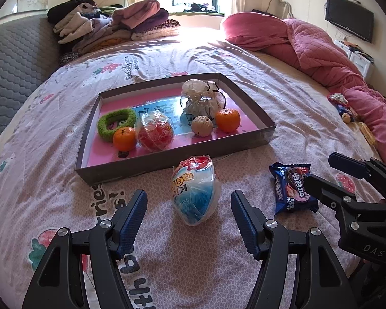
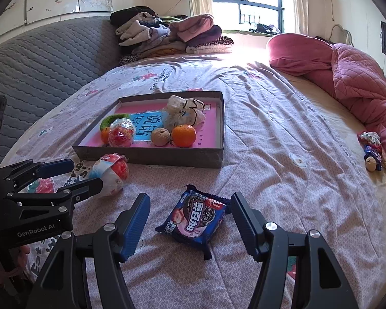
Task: Organize objects
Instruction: 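Move the left tool to the blue-white wrapped egg while the right tool approaches the cookie pack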
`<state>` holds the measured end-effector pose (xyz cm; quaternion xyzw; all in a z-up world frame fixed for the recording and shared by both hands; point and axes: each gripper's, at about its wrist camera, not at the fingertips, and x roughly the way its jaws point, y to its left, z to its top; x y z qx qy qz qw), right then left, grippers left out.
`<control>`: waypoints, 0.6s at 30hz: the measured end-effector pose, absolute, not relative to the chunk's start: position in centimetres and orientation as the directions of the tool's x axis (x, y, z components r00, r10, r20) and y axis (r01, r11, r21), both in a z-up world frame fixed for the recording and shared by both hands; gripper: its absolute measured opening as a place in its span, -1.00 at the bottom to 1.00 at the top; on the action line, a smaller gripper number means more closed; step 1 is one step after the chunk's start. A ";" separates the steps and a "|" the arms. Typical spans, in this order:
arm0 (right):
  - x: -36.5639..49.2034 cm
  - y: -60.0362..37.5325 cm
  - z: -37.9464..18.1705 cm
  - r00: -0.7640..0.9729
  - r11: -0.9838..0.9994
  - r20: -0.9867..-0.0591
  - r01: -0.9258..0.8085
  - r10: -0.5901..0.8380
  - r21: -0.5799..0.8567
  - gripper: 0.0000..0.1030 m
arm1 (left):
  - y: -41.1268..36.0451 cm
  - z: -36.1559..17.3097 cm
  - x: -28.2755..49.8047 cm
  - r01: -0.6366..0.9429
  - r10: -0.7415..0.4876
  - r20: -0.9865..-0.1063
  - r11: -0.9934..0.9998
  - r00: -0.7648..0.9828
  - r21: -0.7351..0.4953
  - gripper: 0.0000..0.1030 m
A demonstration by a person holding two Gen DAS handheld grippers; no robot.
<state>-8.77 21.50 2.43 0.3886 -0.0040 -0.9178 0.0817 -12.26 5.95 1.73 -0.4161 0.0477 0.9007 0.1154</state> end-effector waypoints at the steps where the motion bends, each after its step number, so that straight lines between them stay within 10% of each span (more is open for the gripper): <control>1: -8.8 21.6 2.3 -0.683 -0.988 -0.715 0.138 -0.147 0.071 0.25 | 6.1 1.6 -12.4 -0.251 0.169 -0.762 -0.968 -0.625 -0.009 0.34; 18: -10.1 21.7 0.3 -0.658 -0.997 -0.749 0.035 -0.080 0.075 0.25 | 7.4 -0.7 -15.1 -0.224 0.108 -0.782 -0.974 -0.613 0.042 0.34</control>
